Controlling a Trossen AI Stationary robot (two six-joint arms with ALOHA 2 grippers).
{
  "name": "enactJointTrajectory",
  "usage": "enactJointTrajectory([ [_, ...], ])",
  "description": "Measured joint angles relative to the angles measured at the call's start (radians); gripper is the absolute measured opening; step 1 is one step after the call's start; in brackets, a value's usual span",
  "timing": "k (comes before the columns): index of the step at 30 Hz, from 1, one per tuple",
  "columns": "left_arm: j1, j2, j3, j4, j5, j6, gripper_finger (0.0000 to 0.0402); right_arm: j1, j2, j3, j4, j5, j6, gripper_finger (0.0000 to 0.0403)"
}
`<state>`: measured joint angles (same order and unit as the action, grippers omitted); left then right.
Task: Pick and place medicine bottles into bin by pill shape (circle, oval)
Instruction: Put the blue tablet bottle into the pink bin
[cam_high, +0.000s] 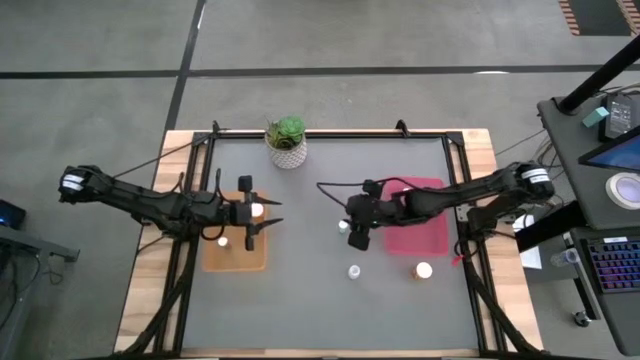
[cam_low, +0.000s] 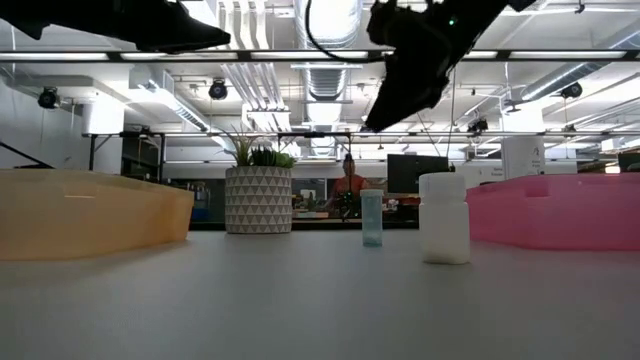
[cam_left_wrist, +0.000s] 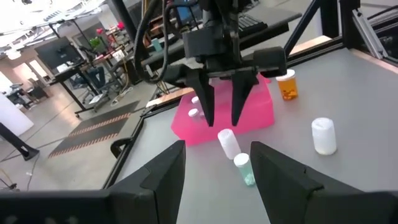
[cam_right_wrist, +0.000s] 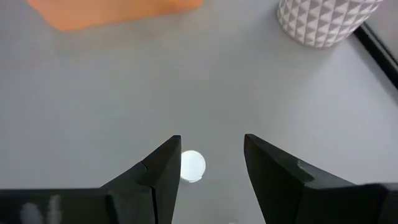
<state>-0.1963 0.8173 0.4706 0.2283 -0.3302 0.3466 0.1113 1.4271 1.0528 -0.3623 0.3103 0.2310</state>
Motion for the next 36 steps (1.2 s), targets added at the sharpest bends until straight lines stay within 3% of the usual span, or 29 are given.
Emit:
enactJointTrajectory([
  [6, 0.0, 0.003, 0.0, 0.001, 0.0, 0.0, 0.0167, -0.003, 0.092, 0.056, -0.066, -0.001, -0.002, 0.0172],
  [20, 0.0, 0.005, -0.003, 0.0, 0.0, 0.0, 0.0167, -0.011, 0.243, 0.136, -0.184, 0.003, -0.048, 0.0235],
  [36, 0.0, 0.007, -0.004, 0.0, 0.0, 0.0, 0.0167, -0.019, 0.254, 0.131, -0.146, -0.001, -0.048, 0.0219],
])
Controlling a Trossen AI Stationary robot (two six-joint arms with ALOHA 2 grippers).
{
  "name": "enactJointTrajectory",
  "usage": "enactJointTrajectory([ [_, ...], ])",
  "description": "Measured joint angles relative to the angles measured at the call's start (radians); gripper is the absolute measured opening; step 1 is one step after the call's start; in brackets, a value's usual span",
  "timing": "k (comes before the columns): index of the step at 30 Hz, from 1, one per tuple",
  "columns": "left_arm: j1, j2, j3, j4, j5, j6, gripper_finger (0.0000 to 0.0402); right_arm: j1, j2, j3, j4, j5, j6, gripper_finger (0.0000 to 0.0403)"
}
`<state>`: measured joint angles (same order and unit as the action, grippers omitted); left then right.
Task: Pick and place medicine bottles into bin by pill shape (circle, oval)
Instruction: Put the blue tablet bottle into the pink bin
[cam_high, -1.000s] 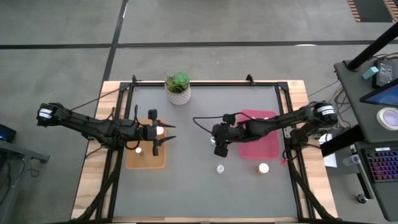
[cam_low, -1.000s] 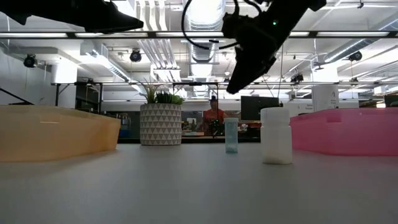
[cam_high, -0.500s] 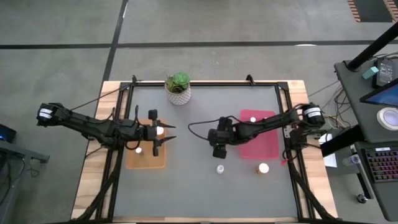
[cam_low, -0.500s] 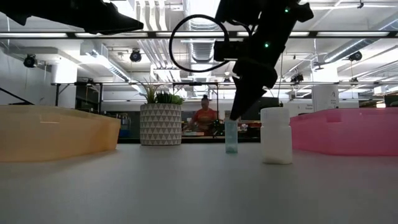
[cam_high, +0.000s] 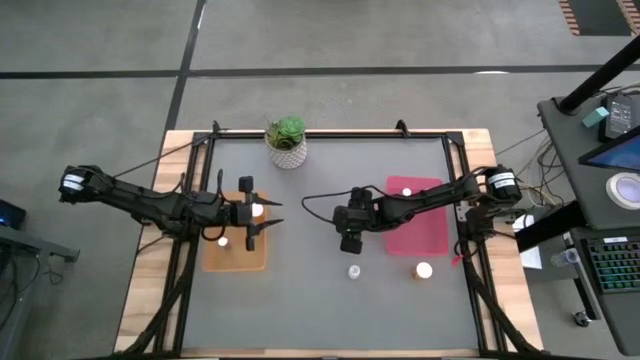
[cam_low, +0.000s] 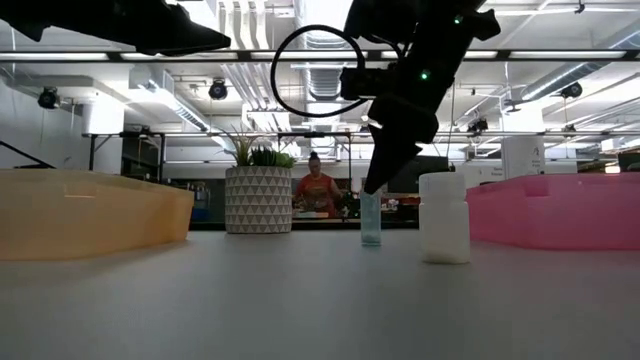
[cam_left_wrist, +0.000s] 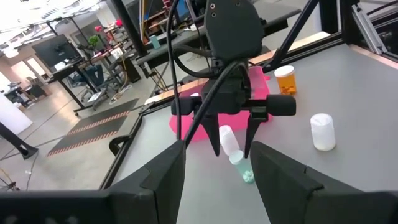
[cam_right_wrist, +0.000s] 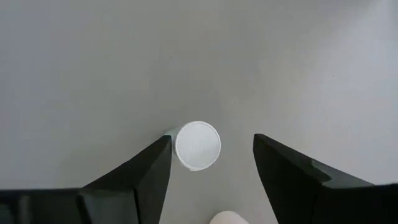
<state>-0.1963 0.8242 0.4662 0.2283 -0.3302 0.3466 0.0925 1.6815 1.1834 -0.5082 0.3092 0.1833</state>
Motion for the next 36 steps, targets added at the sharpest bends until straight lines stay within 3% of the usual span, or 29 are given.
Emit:
enactJointTrajectory([
  [11, 0.0, 0.0, -0.002, -0.001, 0.0, 0.0, 0.0167, 0.001, 0.032, -0.001, 0.016, -0.005, 0.007, 0.0211],
  [30, 0.0, 0.0, -0.012, 0.0, 0.0, 0.001, 0.0167, 0.0, 0.032, -0.001, 0.021, -0.051, 0.011, 0.0112],
  [36, 0.0, 0.0, -0.012, 0.0, 0.0, 0.001, 0.0167, 0.0, 0.032, -0.001, 0.021, -0.053, 0.011, 0.0112],
])
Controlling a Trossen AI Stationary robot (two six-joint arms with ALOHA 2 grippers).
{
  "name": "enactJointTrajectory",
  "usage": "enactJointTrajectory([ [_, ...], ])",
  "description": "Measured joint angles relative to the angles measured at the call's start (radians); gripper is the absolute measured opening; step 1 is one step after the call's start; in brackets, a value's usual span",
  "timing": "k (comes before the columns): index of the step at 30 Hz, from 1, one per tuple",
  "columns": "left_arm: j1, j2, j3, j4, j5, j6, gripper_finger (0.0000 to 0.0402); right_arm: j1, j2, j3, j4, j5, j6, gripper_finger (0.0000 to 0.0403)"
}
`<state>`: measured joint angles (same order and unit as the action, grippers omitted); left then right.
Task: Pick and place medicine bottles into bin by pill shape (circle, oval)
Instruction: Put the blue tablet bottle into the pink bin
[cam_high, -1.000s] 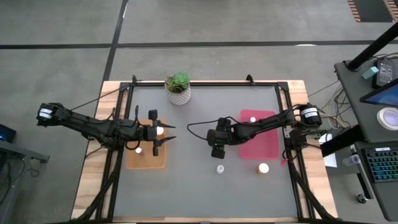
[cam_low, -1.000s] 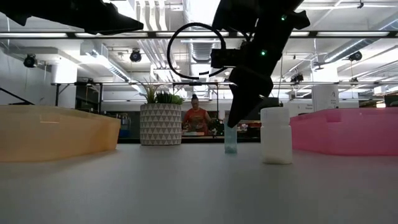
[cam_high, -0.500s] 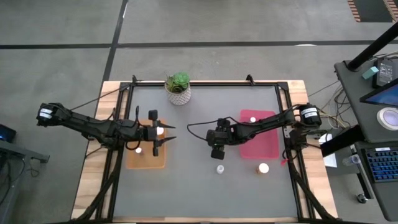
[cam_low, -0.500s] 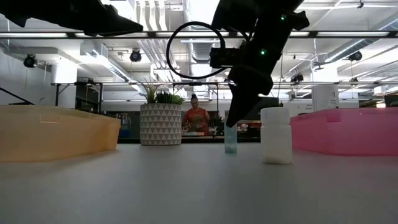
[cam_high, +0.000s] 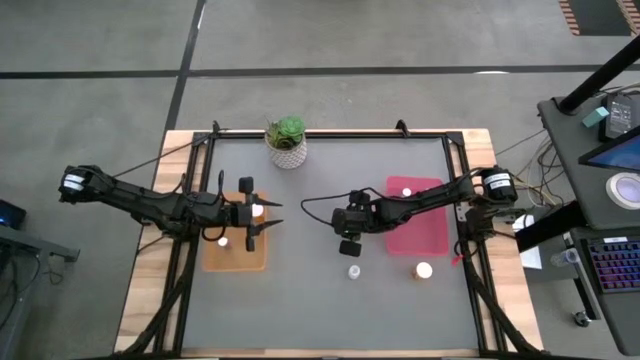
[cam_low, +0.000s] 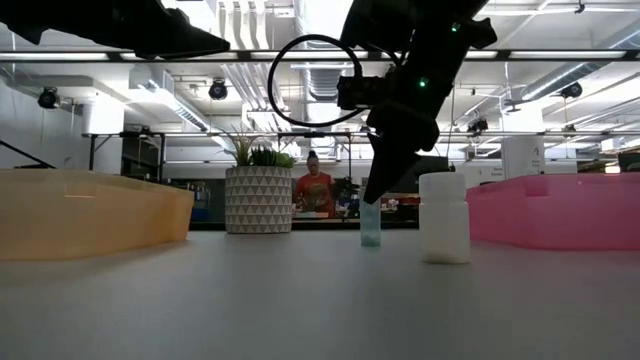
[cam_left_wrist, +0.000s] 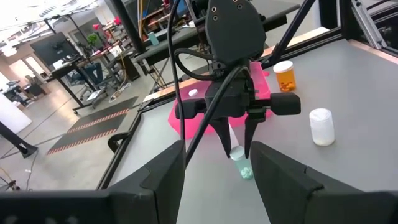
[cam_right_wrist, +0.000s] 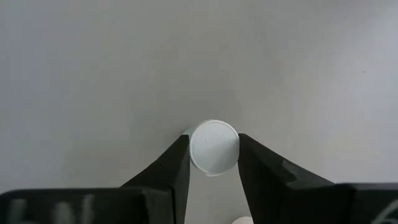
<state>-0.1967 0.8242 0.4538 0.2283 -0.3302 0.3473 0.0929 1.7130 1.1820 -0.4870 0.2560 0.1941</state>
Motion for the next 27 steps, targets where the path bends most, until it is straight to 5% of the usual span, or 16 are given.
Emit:
enactJointTrajectory([
  [14, 0.0, 0.0, -0.002, 0.0, 0.0, 0.0, 0.0167, 0.0, -0.029, 0.057, -0.08, -0.003, 0.003, 0.0115],
  [27, 0.0, 0.0, -0.003, 0.0, 0.0, -0.001, 0.0167, 0.001, -0.259, 0.043, -0.252, 0.006, 0.138, 0.012],
])
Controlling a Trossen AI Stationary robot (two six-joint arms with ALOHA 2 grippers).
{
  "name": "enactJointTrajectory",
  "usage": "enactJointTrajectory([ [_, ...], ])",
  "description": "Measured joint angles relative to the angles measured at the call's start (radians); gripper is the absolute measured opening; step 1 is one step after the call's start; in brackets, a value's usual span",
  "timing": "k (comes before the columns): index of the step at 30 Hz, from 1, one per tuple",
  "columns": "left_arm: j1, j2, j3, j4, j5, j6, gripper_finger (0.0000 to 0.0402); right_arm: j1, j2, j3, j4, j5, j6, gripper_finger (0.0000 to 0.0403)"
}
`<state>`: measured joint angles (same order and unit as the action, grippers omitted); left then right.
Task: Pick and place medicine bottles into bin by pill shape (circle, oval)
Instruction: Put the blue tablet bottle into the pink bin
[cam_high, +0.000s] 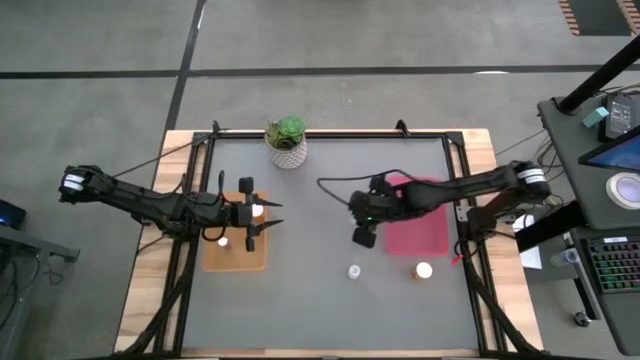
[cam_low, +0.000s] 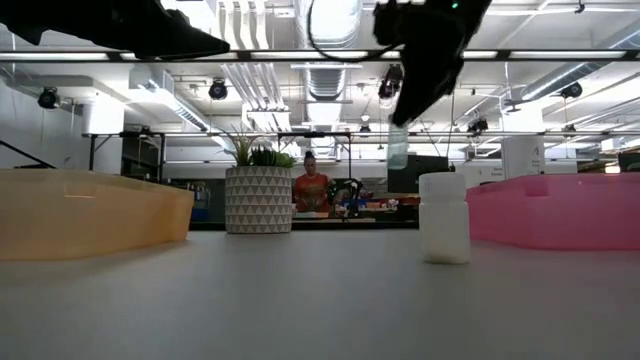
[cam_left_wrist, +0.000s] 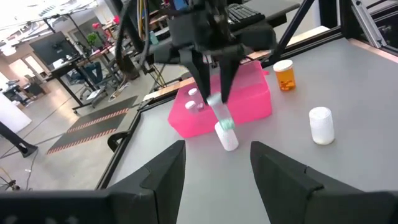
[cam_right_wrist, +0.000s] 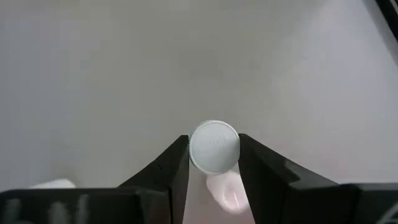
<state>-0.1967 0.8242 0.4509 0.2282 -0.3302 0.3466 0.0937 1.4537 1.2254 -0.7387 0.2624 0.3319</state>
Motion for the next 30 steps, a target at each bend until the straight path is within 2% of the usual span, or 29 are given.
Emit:
enactJointTrajectory([
  [10, 0.0, 0.0, 0.0, 0.0, 0.0, 0.0, 0.0167, 0.05, -0.228, -0.102, -0.114, 0.052, 0.183, 0.012],
  [21, 0.0, 0.0, -0.002, 0.0, 0.0, -0.001, 0.0167, 0.061, -0.484, -0.382, -0.159, 0.053, 0.445, 0.0118],
  [25, 0.0, 0.0, -0.002, 0.0, 0.0, 0.0, 0.0167, 0.061, -0.535, -0.48, -0.17, 0.052, 0.527, 0.0119],
  [30, 0.0, 0.0, -0.004, 0.0, 0.0, 0.0, 0.0167, 0.061, -0.54, -0.565, -0.171, 0.052, 0.598, 0.0118],
])
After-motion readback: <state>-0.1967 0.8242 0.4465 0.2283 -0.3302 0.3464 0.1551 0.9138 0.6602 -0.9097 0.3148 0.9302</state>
